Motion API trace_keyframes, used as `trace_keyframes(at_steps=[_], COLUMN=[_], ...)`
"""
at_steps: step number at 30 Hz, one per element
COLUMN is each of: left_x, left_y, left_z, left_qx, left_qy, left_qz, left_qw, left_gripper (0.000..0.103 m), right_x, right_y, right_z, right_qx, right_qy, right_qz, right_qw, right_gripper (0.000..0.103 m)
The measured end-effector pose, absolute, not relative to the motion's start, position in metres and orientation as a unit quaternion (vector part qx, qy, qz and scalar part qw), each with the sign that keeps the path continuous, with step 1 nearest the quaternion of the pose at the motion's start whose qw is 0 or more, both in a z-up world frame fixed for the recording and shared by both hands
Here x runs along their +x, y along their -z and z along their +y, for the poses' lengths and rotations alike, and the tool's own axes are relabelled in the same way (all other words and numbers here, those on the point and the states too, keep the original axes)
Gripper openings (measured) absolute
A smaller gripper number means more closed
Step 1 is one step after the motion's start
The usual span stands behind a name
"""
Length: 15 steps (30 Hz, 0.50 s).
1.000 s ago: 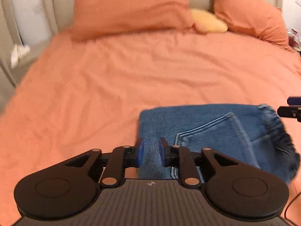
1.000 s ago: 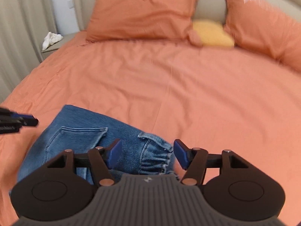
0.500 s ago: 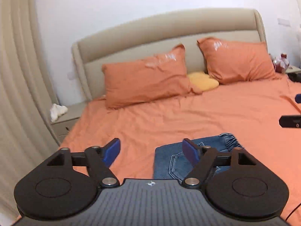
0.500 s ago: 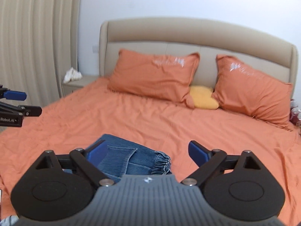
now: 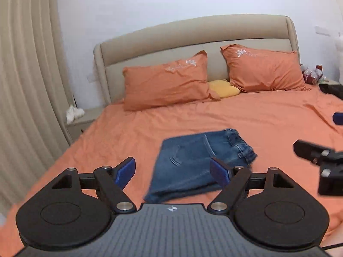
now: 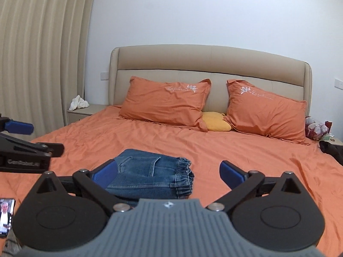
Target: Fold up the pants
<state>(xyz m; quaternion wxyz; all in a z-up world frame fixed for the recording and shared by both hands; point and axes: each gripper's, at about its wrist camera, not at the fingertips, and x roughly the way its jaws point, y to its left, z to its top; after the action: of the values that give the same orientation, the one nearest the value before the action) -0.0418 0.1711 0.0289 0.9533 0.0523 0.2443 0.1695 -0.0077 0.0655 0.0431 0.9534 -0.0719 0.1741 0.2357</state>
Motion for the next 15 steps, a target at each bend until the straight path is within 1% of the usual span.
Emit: trace_keyframes(at_steps=[2, 6, 15], left_x=[-0.043, -0.047, -0.053], left_y=[-0.018, 0.005, 0.026], left_z=[0.17, 0.164, 0.158], left_qx=[0.037, 0.042, 0.012], left_qy=[-0.165, -0.173, -0.172], left_qz=[0.262, 0.295, 0.318], left_qw=[0.95, 0.939, 0.932], left_gripper=[0.092, 0.092, 0.092], right_x=[-0.017, -0.021, -0.013], right_y=[-0.035, -0.016, 0.006], right_z=[0.066, 0.065, 0.062], right_qx=[-0.084, -0.09, -0.059], right_qy=[-0.232, -0.225, -0.225], right_qz=[0.174, 0.19, 0.246], right_qw=[0.953, 0.951, 0.941], right_gripper=[0.097, 0.097, 0.097])
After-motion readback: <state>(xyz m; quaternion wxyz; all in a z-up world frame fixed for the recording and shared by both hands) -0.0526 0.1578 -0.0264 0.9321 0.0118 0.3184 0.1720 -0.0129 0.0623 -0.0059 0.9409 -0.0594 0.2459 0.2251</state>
